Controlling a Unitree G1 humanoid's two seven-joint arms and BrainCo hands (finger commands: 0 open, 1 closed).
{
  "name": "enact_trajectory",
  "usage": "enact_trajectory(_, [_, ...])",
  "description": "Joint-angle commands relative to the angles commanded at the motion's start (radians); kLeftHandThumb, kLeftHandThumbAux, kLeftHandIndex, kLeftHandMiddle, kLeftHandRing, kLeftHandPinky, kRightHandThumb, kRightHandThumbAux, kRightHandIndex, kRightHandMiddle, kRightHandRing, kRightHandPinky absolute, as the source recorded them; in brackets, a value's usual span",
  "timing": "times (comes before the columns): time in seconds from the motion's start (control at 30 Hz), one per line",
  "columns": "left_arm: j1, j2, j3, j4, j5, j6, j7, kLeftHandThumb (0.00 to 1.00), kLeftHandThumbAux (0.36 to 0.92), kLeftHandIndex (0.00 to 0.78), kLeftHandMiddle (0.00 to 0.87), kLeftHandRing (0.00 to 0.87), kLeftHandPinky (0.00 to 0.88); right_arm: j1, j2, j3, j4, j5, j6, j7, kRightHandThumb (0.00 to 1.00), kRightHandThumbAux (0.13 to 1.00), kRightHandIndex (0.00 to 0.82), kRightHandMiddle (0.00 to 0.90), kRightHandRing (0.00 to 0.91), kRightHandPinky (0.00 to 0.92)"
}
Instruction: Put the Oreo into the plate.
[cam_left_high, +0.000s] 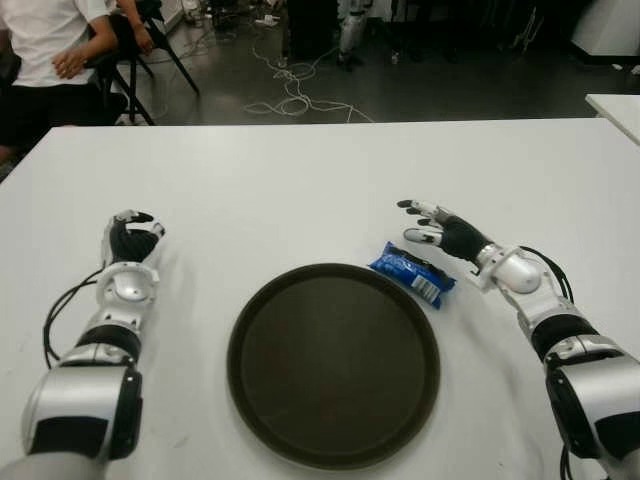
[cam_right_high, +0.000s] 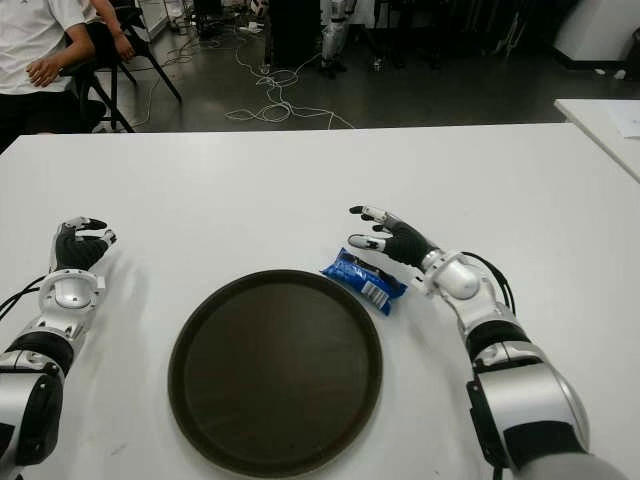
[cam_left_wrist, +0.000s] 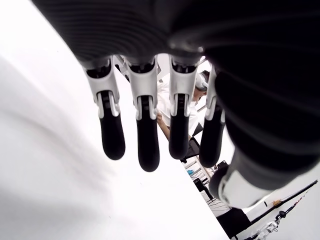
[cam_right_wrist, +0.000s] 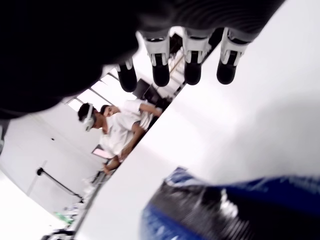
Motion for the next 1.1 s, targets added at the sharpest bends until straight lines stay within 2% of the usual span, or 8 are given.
enact_trajectory(0.17, [-0.001, 0.001, -0.001, 0.001, 0.000, 0.001, -0.003, 0.676, 0.719, 0.399, 0.304, 0.352, 0.397, -0.007, -0.010, -0.004, 0.010, -0.005, 0.022, 0.024, 0.000, 0.305, 0.012, 0.031, 0.000, 0.000])
enact_trajectory(0.4, [-0.002, 0.002, -0.004, 0.000, 0.003, 0.005, -0.003, 0.674, 0.720, 0.399, 0.296, 0.337, 0.367, -0.004, -0.013, -0.009, 0.008, -0.007, 0.024, 0.037, 0.000, 0.311, 0.008, 0.028, 0.000, 0.000])
enact_trajectory(0.67, [-0.001, 0.005, -0.014, -0.001, 0.008, 0.003, 0.006, 0.674, 0.720, 0.399, 0.305, 0.345, 0.366, -0.009, -0.031, 0.023, 0.009, -0.057, 0.023, 0.022, 0.000, 0.290, 0.001, 0.010, 0.000, 0.000])
enact_trajectory(0.8, [0.000, 0.005, -0.014, -0.001, 0.005, -0.001, 0.000, 0.673, 0.720, 0.398, 0.300, 0.340, 0.367, -0.017, -0.072, 0.123, -0.034, -0.192, 0.014, -0.107, 0.000, 0.273, 0.006, 0.005, 0.000, 0.000])
enact_trajectory(0.9, [0.000, 0.005, -0.013, -0.001, 0.003, -0.001, -0.002, 0.673, 0.721, 0.398, 0.296, 0.338, 0.372, -0.017, -0.076, 0.154, -0.045, -0.237, 0.022, -0.171, 0.000, 0.268, 0.012, 0.017, 0.000, 0.000])
enact_trajectory(1.1, [0.000, 0.005, -0.009, -0.001, -0.003, 0.000, -0.006, 0.674, 0.720, 0.399, 0.286, 0.328, 0.360, -0.040, -0.080, 0.255, -0.036, -0.369, 0.142, -0.316, 0.000, 0.258, 0.004, 0.027, 0.000, 0.000])
